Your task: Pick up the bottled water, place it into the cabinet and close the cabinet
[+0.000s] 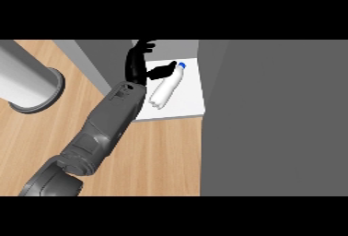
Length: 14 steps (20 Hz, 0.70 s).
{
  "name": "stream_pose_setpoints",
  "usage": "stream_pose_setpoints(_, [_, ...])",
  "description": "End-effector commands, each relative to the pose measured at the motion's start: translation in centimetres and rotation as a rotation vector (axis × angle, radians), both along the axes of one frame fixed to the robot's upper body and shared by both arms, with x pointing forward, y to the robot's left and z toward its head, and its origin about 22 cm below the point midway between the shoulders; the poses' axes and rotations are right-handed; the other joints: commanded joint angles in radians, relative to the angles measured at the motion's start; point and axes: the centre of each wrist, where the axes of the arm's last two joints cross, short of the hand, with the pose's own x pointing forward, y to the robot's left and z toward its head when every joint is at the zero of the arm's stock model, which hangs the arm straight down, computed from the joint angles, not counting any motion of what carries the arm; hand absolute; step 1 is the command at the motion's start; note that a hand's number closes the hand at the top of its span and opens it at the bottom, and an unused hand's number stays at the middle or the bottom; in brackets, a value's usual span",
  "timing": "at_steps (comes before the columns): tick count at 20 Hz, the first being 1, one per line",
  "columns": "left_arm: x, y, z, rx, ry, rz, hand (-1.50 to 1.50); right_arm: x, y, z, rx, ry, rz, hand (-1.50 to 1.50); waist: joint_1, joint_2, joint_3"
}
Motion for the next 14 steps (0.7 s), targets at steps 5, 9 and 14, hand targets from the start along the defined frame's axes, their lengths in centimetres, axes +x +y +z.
stream_pose_setpoints(5, [0.4, 4.1, -0.6, 0.025, 0.04, 0.063, -1.5, -0.3, 1.0, -0.7, 0.012, 0.009, 0.014, -1.5, -0.006, 0.008, -0.004])
stream_pose_setpoints(9, [0.0, 2.6, -1.0, -0.016, -0.016, 0.011, -1.5, -1.5, 0.7, -0.7, 0.014, 0.016, -0.004, -1.5, 0.011, -0.003, -0.004])
stream_pose_setpoints(14, [1.0, 4.1, 1.1, -0.161, -0.113, -0.096, -1.5, -0.2, 0.2, 0.0, -0.029, -0.011, 0.003, -1.5, 0.025, -0.001, -0.005])
